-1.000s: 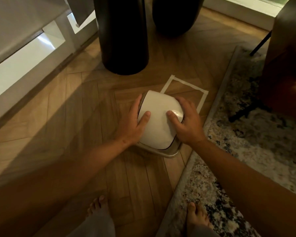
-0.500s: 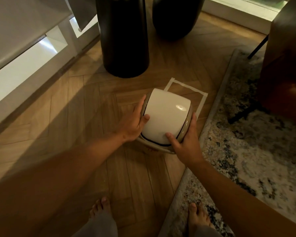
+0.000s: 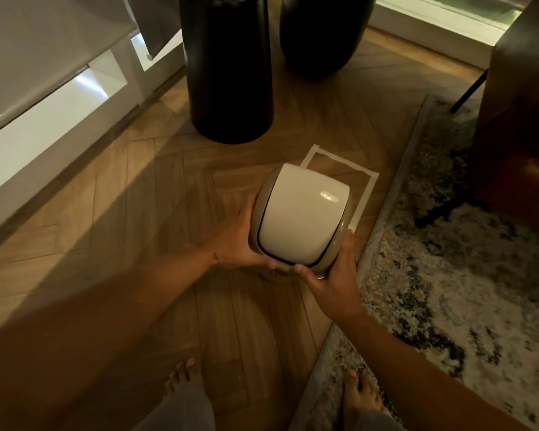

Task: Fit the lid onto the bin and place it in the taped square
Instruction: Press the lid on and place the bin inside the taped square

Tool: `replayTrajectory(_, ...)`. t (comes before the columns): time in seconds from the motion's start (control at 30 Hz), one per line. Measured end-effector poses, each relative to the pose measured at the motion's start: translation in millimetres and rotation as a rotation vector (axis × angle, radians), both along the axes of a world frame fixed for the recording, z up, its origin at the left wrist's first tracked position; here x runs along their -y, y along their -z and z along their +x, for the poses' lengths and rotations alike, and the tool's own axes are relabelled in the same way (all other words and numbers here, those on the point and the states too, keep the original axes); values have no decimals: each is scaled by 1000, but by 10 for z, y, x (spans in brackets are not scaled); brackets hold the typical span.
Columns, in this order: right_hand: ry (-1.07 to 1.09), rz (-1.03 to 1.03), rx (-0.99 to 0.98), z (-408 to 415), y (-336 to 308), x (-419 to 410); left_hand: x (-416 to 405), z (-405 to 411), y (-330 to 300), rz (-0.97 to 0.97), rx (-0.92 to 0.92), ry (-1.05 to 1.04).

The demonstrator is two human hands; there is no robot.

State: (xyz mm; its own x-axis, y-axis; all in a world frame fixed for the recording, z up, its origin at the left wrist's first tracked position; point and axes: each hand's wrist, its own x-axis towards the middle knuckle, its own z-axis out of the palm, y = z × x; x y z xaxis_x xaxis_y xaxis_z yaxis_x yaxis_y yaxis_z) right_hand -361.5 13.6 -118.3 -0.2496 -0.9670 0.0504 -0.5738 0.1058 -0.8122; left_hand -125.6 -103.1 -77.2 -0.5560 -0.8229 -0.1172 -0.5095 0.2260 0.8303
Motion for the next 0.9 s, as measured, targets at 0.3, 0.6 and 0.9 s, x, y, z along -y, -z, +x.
replayTrajectory(0.3,-41,8,81,8,-29,39,11,56,208,82,-9,-15)
replayTrajectory(0.6,-1,-5,207,83,-150,-140,21,-5,169,76,18,39)
replayTrajectory(0.9,36,65,202,97,-188,-212,36,18,112,84,58,104)
